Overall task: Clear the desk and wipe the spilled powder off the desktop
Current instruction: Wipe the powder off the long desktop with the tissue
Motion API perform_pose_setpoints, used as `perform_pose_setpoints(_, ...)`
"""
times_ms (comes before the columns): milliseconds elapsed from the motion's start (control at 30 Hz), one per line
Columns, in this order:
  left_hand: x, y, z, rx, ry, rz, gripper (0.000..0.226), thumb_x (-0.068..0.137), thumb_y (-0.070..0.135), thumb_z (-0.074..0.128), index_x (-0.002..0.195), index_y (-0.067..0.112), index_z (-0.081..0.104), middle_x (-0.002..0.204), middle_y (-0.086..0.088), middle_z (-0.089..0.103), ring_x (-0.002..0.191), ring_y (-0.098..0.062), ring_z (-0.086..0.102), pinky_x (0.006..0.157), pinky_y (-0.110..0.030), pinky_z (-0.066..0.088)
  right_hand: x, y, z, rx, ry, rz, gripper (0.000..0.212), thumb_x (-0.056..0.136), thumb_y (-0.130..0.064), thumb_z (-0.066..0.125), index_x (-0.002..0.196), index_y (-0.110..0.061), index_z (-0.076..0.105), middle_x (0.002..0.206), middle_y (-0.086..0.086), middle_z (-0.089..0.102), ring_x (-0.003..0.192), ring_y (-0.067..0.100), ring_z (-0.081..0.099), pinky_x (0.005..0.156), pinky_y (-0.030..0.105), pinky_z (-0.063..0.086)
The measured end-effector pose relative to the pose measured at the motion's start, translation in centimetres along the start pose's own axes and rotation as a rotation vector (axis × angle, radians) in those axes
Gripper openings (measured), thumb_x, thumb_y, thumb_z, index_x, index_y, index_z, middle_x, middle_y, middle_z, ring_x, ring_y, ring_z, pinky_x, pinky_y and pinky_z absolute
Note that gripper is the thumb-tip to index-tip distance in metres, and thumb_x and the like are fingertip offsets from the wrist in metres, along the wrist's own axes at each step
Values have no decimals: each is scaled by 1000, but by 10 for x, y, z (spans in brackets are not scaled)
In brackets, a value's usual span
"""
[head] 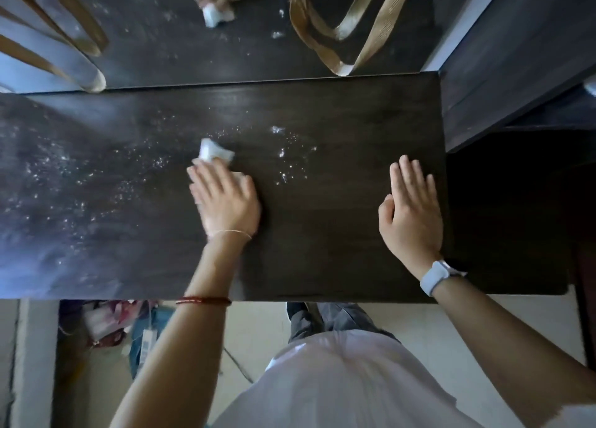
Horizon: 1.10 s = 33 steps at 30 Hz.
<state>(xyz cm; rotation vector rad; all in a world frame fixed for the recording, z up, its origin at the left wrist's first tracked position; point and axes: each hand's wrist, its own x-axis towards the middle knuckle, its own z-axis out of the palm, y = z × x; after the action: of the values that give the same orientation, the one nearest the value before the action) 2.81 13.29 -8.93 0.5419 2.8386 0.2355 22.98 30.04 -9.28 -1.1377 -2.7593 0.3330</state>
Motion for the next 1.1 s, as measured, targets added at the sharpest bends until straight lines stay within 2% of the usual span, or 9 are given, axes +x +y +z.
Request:
perform_pose_setpoints(233, -68, 86, 11, 24, -167, 657, 60, 94, 37, 16, 144, 4, 17, 152, -19, 14, 141, -30, 3, 114, -43, 2, -1, 1, -2, 21, -3, -11, 50, 89, -17, 29, 136, -2, 38, 144, 18, 37, 136, 29, 30, 112, 43, 20)
perform_pose_setpoints(333, -7, 41, 2, 86, 28, 334, 61, 92, 33, 20, 138, -6, 27, 144, -30, 29, 134, -43, 26, 108, -53, 25, -1, 1, -2, 18, 1, -14, 50, 90, -17, 28, 136, -2, 38, 145, 17, 36, 136, 29, 29, 112, 43, 20)
perform_pose_setpoints(467, 51, 15, -21, -29, 35, -57, 55, 96, 25, 15, 142, -4, 17, 149, -31, 6, 139, -43, 3, 114, -52, 7, -1, 1, -1, 5, -5, -18, 50, 90, -19, 27, 137, -3, 37, 145, 17, 35, 137, 28, 27, 113, 42, 18)
perform_pose_setpoints(567, 6, 66, -3, 13, -14, 367, 58, 93, 21, 3, 131, -7, 38, 141, -39, 24, 131, -54, 18, 108, -61, 17, -1, 1, -1, 6, 5, -13, 50, 89, -17, 27, 136, -2, 39, 144, 17, 37, 136, 29, 30, 113, 41, 18)
perform_pose_setpoints(667, -35, 93, 10, 64, -162, 686, 57, 92, 33, 23, 137, 0, 35, 144, -25, 33, 134, -40, 30, 108, -51, 23, 0, 2, 0, 13, 7, -10, 50, 88, -16, 28, 135, -2, 40, 144, 16, 37, 136, 28, 30, 112, 41, 18)
perform_pose_setpoints(867, 50, 37, -19, 56, -65, 147, 53, 98, 29, 20, 145, 6, 13, 154, -20, 3, 141, -35, -1, 114, -46, 3, -1, 1, -1, 5, 7, -15, 50, 89, -17, 28, 136, -3, 40, 145, 16, 36, 137, 28, 28, 113, 41, 18)
perform_pose_setpoints(1000, -19, 63, 7, 157, -154, 786, 60, 91, 36, 15, 141, 5, 27, 149, -21, 24, 138, -37, 20, 112, -47, 14, 0, 0, -1, 8, 12, -2, 50, 88, -16, 28, 135, -3, 41, 145, 16, 37, 136, 28, 29, 113, 40, 17)
perform_pose_setpoints(1033, -16, 59, 1, 168, -125, 838, 60, 92, 37, 18, 141, 5, 27, 149, -19, 27, 138, -34, 23, 112, -47, 15, 0, 0, -1, 12, 17, -2, 50, 88, -16, 28, 135, -2, 41, 144, 16, 37, 136, 28, 30, 113, 39, 17)
perform_pose_setpoints(1100, 23, 49, -10, 143, -19, 584, 56, 95, 35, 23, 142, 5, 24, 151, -18, 23, 140, -32, 19, 113, -48, 14, 0, 0, 0, 16, 24, -6, 50, 88, -16, 28, 134, -2, 42, 144, 16, 38, 136, 28, 30, 113, 39, 17)
